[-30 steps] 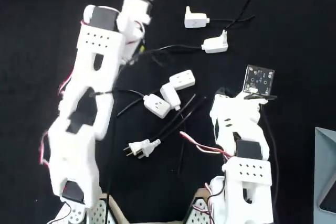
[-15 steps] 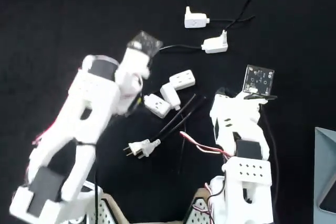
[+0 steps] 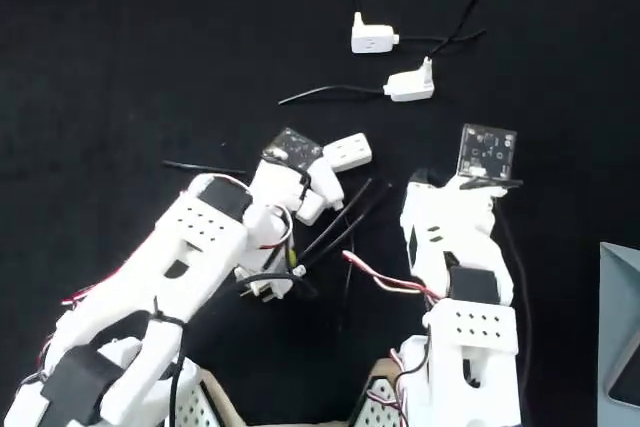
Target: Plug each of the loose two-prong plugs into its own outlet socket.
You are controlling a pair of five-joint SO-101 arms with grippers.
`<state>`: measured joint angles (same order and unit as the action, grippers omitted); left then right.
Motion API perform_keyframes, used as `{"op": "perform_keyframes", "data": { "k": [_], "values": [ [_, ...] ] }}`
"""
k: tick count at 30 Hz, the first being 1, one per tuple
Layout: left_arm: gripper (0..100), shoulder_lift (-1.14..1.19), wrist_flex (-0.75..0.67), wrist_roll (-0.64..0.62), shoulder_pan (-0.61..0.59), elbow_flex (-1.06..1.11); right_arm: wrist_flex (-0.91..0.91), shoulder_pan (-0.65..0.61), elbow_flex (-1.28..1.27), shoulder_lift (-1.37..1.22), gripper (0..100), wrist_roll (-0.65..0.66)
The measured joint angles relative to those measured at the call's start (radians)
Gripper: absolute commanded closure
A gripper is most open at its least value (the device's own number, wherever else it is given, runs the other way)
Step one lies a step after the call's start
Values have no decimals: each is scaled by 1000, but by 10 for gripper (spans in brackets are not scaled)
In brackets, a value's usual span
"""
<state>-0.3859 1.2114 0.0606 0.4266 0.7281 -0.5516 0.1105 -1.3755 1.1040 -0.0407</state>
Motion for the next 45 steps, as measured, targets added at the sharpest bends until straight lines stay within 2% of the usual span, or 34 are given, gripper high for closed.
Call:
{"op": "perform_keyframes", "data": {
  "k": [3,6,10,13,18,22,25,28,31,34,45],
  "values": [
    [733,-14,44,3,-23,-5,-103,-37,54,0,983,29],
    [733,-78,117,25,-104,-21,-236,-104,137,0,983,35],
    [733,-247,150,52,-288,-12,-423,-241,252,0,982,37],
    [731,-399,144,57,-443,63,-483,-325,288,0,982,37],
    [729,-651,25,57,-667,292,-519,-454,293,0,982,37],
    [728,-830,-129,-9,-766,517,-586,-575,330,-17,982,29],
    [728,-948,-218,-77,-830,641,-634,-663,391,-95,982,-41],
    [728,-1059,-242,-132,-941,680,-649,-732,463,-218,979,-141],
    [728,-1148,-249,-172,-1036,715,-649,-807,532,-365,900,-252],
    [728,-1218,-249,-178,-1092,744,-649,-875,592,-519,837,-336],
    [728,-1352,-216,-178,-1117,764,-646,-988,839,-953,835,-516]
  ]
}}
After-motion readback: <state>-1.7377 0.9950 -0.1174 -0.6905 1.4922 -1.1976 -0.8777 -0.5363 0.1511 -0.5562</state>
